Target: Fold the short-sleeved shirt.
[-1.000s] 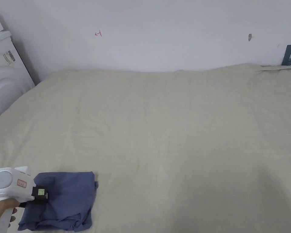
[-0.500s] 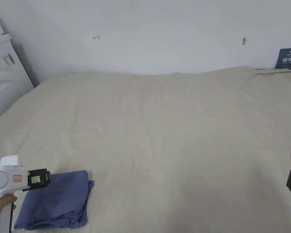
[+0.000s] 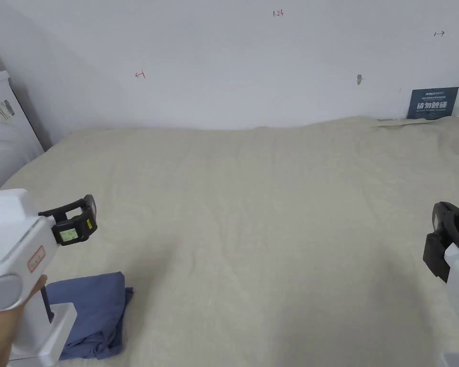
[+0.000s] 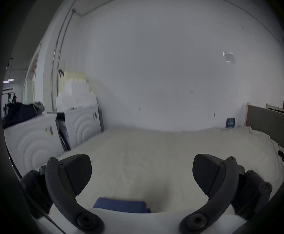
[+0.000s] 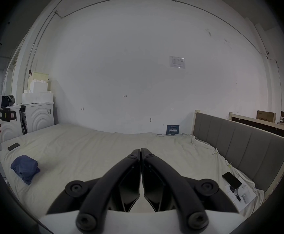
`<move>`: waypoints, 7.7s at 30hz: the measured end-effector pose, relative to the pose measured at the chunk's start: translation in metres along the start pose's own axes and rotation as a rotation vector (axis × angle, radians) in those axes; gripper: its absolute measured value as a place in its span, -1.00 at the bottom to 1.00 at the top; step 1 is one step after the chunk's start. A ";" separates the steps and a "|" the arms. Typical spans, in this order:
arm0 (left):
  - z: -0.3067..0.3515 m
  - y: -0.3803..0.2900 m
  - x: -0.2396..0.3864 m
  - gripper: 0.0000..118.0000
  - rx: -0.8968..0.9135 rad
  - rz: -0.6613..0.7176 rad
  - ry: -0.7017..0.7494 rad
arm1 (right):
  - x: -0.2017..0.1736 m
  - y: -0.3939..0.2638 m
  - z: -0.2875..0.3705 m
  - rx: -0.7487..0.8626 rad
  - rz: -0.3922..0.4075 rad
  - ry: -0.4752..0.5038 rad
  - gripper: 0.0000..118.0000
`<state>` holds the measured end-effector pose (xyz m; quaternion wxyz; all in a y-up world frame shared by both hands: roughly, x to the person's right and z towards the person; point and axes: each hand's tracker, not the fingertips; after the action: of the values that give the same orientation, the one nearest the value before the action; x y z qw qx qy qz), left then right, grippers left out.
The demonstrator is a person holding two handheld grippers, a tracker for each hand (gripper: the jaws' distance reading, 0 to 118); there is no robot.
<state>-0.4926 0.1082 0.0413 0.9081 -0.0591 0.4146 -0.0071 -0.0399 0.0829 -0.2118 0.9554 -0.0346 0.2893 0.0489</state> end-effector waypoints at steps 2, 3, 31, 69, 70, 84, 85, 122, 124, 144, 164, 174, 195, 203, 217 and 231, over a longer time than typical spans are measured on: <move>0.005 0.003 0.013 1.00 0.042 -0.008 -0.003 | 0.004 0.002 0.003 0.008 0.002 -0.002 -1.00; 0.010 0.004 0.021 1.00 0.059 0.015 -0.009 | 0.006 0.002 0.004 0.011 0.003 -0.006 -1.00; 0.071 -0.060 0.167 -0.60 0.181 0.017 -0.131 | 0.040 -0.010 0.019 0.034 -0.008 -0.048 -1.00; 0.078 -0.059 0.186 -1.00 0.179 -0.044 -0.172 | 0.039 -0.007 0.029 0.064 -0.014 -0.077 -1.00; 0.078 -0.059 0.185 -1.00 0.177 -0.046 -0.174 | 0.039 -0.007 0.030 0.064 -0.017 -0.075 -1.00; 0.075 -0.059 0.185 -1.00 0.174 -0.054 -0.175 | 0.037 -0.006 0.028 0.068 -0.008 -0.074 -1.00; 0.075 -0.059 0.185 -1.00 0.176 -0.055 -0.175 | 0.037 -0.006 0.028 0.068 -0.007 -0.075 -1.00; 0.066 -0.061 0.178 1.00 0.140 -0.033 -0.178 | 0.036 -0.006 0.028 0.077 -0.019 -0.082 0.94; 0.071 -0.061 0.177 1.00 0.149 -0.035 -0.178 | 0.036 -0.006 0.028 0.083 -0.021 -0.084 0.96; 0.070 -0.058 0.179 1.00 0.156 -0.063 -0.176 | 0.035 -0.005 0.031 0.096 -0.025 -0.093 0.96; 0.067 -0.061 0.179 1.00 0.149 -0.067 -0.169 | 0.034 -0.004 0.030 0.097 -0.019 -0.085 0.97; 0.069 -0.061 0.179 1.00 0.153 -0.064 -0.165 | 0.034 -0.005 0.029 0.096 -0.015 -0.081 0.97; 0.069 -0.063 0.180 1.00 0.153 -0.065 -0.166 | 0.033 -0.004 0.029 0.100 -0.006 -0.083 0.97; 0.070 -0.064 0.180 1.00 0.153 -0.066 -0.168 | 0.033 -0.004 0.029 0.099 -0.005 -0.083 0.97; 0.070 -0.065 0.178 1.00 0.146 -0.070 -0.166 | 0.033 -0.003 0.031 0.090 0.001 -0.087 0.97; 0.072 -0.066 0.175 1.00 0.139 -0.057 -0.168 | 0.039 0.025 0.017 -0.394 -0.337 -0.188 0.97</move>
<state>-0.3210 0.0397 -0.0356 0.9409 -0.0080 0.3338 -0.0567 -0.0007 0.1125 -0.2202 0.9475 -0.2628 0.1746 -0.0524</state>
